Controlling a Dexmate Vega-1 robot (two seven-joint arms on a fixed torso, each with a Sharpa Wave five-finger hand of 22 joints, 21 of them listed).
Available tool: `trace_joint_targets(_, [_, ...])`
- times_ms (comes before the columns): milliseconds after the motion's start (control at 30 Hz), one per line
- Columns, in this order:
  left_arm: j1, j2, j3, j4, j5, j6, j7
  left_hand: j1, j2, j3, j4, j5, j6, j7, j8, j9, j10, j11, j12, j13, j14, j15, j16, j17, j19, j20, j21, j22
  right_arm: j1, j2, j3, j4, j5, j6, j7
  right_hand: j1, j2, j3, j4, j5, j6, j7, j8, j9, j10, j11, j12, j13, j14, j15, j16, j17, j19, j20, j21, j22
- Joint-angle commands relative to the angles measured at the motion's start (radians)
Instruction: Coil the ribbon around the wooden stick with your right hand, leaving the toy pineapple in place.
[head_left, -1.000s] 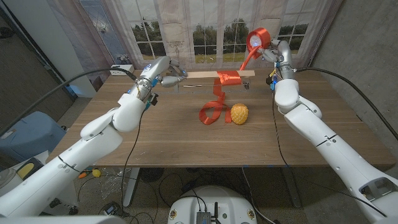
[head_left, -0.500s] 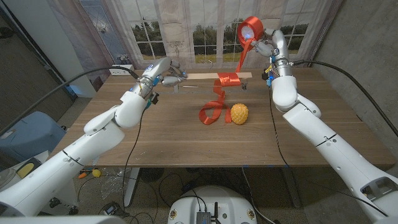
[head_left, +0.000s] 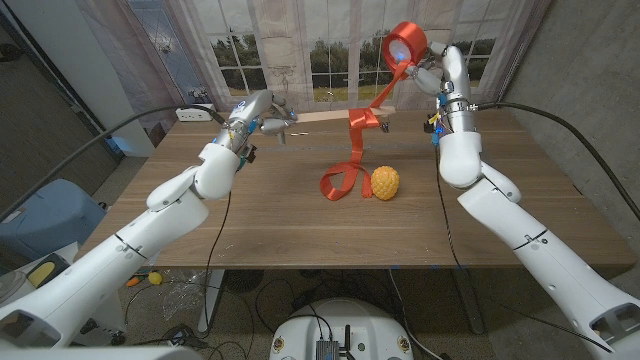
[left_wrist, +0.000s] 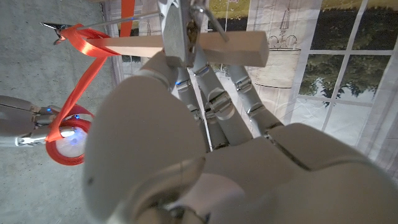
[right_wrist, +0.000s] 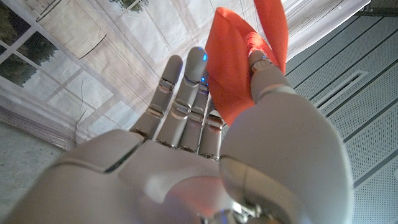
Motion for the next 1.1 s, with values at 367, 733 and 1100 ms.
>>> trace_joint_targets(367, [-0.072, -0.036, 0.067, 0.04, 0.027, 0.14, 0.045, 0.114, 0.118, 0.029, 0.022, 0.007, 0.006, -0.001, -0.004, 0.003, 0.096, -0.074, 0.003, 0.022, 0.007, 0.0, -0.005, 0.001, -0.004, -0.051, 0.006, 0.002, -0.203, 0.051, 0.126, -0.113, -0.001, -0.068, -0.056, 0.067, 0.07, 0.053, 0.032, -0.002, 0.23, -0.019, 0.007, 0.005, 0.172, -0.043, 0.007, 0.001, -0.046, -0.094, -0.011, 0.006, -0.001, 0.003, 0.011, 0.003])
trace_joint_targets(733, [-0.082, -0.034, 0.084, 0.032, 0.024, 0.173, 0.048, 0.113, 0.118, 0.03, 0.023, 0.008, 0.009, -0.005, -0.005, 0.003, 0.098, -0.077, 0.002, 0.023, 0.009, 0.0, -0.006, 0.001, -0.004, -0.05, 0.007, 0.001, -0.215, 0.043, 0.133, -0.18, 0.029, -0.214, -0.004, 0.069, 0.067, 0.055, 0.029, -0.002, 0.232, -0.016, 0.008, 0.007, 0.175, -0.04, 0.008, 0.003, -0.045, -0.091, -0.007, 0.011, -0.001, 0.007, 0.013, 0.003])
trace_joint_targets(1100, [-0.073, -0.024, 0.091, 0.016, 0.017, 0.225, 0.039, 0.113, 0.117, 0.03, 0.022, 0.009, 0.011, -0.009, -0.006, 0.003, 0.099, -0.076, -0.001, 0.024, 0.013, 0.0, -0.006, 0.001, -0.004, -0.051, 0.008, 0.001, -0.174, 0.007, 0.103, -0.263, 0.052, -0.512, 0.076, 0.07, 0.068, 0.052, 0.03, -0.003, 0.23, -0.016, 0.007, 0.007, 0.172, -0.037, 0.007, 0.003, -0.054, -0.087, -0.006, 0.01, -0.007, 0.013, 0.013, 0.003])
